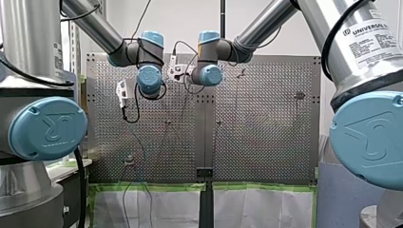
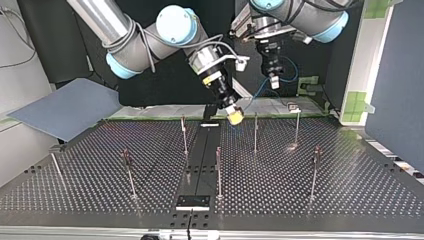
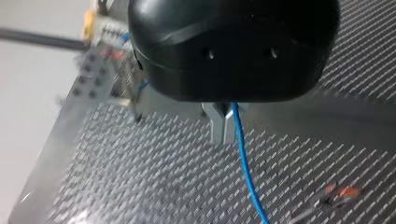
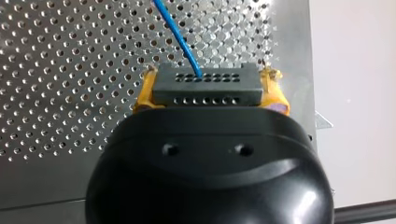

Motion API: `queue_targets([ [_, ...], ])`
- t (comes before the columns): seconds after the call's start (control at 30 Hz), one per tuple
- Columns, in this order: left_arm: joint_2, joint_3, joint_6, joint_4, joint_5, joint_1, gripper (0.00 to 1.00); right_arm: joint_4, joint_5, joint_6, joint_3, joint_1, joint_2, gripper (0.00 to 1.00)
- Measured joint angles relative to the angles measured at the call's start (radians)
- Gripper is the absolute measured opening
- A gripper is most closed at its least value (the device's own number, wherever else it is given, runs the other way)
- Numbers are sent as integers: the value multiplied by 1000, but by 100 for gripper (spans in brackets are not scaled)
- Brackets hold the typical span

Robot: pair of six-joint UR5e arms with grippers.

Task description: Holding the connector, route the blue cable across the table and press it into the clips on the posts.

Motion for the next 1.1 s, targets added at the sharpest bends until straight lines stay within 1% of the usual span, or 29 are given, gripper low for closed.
queue_targets([
  [0.03, 5, 9, -9, -9, -9, 9, 0, 6, -1, 1, -4, -1, 0, 0],
  [0.1, 15, 23, -23, -22, -17, 23, 0, 24, -4, 8, -18, -4, 0, 0],
  [0.17, 30, 38, -40, -40, -13, 40, 0, 41, -14, 22, -34, -7, 0, 0],
  [0.33, 75, 54, -76, -85, 24, 85, 0, 59, -53, 56, -65, -11, 1, 0],
  [0.4, 89, 57, -74, -101, 39, 101, 0, 63, -65, 70, -76, -12, 2, 0],
  [0.5, 92, 62, -61, -124, 65, 127, 0, 71, -75, 81, -88, -13, 7, 0],
  [0.57, 82, 70, -60, -123, 83, 145, 0, 83, -80, 84, -99, -13, 17, 0],
  [0.7, 56, 87, -72, -103, 113, 175, 0, 110, -83, 82, -123, -15, 40, 0],
  [0.87, 17, 114, -87, -62, 156, 218, 0, 149, -83, 81, -158, -16, 59, 0],
  [0.97, 3, 130, -98, -40, 184, 246, 0, 174, -76, 75, -183, -16, 75, 0],
  [1.1, -4, 143, -108, -30, 216, 278, 0, 206, -62, 70, -215, -17, 87, 0],
])
